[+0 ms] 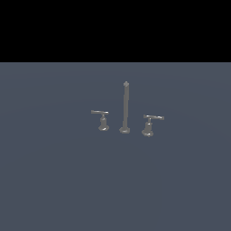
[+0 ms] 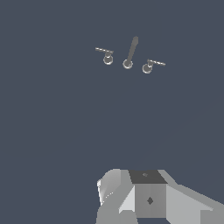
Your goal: Turn on the faucet by rotating a designated handle.
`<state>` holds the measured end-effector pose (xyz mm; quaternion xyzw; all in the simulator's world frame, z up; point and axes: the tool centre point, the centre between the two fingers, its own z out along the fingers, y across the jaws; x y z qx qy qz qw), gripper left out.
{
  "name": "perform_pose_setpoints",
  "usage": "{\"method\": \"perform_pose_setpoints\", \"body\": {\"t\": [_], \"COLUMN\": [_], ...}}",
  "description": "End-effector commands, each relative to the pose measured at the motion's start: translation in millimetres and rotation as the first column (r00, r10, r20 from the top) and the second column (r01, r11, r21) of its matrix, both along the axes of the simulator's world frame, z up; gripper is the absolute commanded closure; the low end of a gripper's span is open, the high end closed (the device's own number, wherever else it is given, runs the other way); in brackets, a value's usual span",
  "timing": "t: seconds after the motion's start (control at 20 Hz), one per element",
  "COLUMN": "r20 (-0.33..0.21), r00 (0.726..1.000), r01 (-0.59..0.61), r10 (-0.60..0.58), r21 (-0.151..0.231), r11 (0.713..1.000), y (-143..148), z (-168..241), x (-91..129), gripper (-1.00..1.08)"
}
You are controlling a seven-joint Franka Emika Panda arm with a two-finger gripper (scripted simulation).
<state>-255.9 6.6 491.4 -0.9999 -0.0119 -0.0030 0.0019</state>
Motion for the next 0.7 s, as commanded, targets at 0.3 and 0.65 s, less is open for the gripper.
{"method": "perform_pose_setpoints", "body": {"t": [0.3, 0.65], "r20": [-0.01, -0.018], "r00": [1.0, 1.0], "r01": [0.004, 0.004], "r10": [-0.004, -0.004], "r21": [0.008, 0.012], "r11": [1.0, 1.0], "y": [-5.8, -9.8], "z": [-2.7, -4.5], "x": [5.2, 8.0], "gripper": [1.08, 1.08]}}
